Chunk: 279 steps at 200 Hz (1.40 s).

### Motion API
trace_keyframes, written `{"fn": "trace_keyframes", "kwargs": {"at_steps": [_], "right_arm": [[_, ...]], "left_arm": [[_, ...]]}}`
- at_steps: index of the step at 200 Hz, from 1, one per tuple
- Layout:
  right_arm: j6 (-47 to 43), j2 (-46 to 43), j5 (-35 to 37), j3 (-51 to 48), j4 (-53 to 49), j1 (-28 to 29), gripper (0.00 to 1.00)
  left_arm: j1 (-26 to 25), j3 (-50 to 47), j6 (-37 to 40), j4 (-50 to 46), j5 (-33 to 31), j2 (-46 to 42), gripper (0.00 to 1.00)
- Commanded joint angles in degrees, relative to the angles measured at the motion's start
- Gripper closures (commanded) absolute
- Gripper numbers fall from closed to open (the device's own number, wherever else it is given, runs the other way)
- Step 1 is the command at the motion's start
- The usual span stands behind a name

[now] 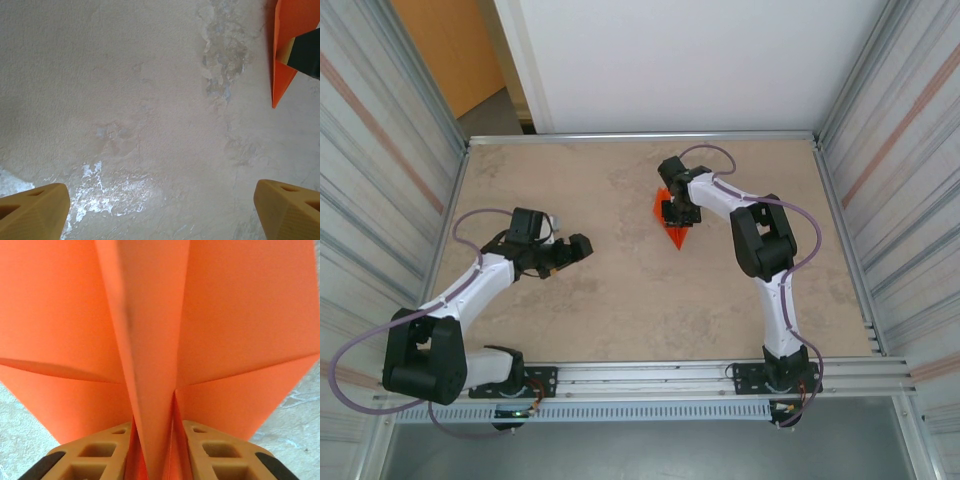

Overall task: Fold a paper plane with a square sheet of paper (pick it up from the middle)
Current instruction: Move the paper plane to the center of the table.

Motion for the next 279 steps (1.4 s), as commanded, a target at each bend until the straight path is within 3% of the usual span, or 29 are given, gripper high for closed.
{"fn": "trace_keyframes", "kwargs": {"at_steps": [1,56,90,144,164,221,248,274,279], "right_arm": [[0.38,3.37,2.08,0.52,-1.62,0.01,0.70],[1.31,5.55,3.36,-0.59,1.75,-0.56,0.62],[0.76,6.44,4.41,-0.61,3.29,-0.85,0.52],[0.76,3.13,3.15,0.39,3.37,-0.79,0.51],[0.84,-1.45,3.09,1.33,2.53,-0.78,0.50],[0.89,-20.13,6.05,-4.29,5.75,-1.35,0.33],[-0.78,-32.08,12.22,-14.57,12.21,-2.53,0.23],[-3.12,-44.98,19.90,-27.89,20.49,-5.97,0.01],[-3.49,-47.38,20.67,-31.01,21.90,-7.05,0.01]], "left_arm": [[0.19,-0.82,0.63,-0.22,-0.65,0.22,0.05],[0.19,-0.98,0.41,0.14,-0.04,0.57,0.04],[0.21,-0.63,0.41,0.31,0.37,0.52,0.03],[0.23,0.81,0.14,0.41,0.42,0.42,0.04],[0.22,2.52,0.06,0.23,0.15,0.03,0.04],[0.19,8.13,1.03,0.81,-4.07,-2.75,0.02],[0.27,8.51,4.10,4.29,-12.83,-4.71,0.01],[0.28,6.27,6.97,8.54,-23.73,-6.97,0.01],[0.36,5.36,7.52,9.81,-25.88,-7.58,0.01]]}}
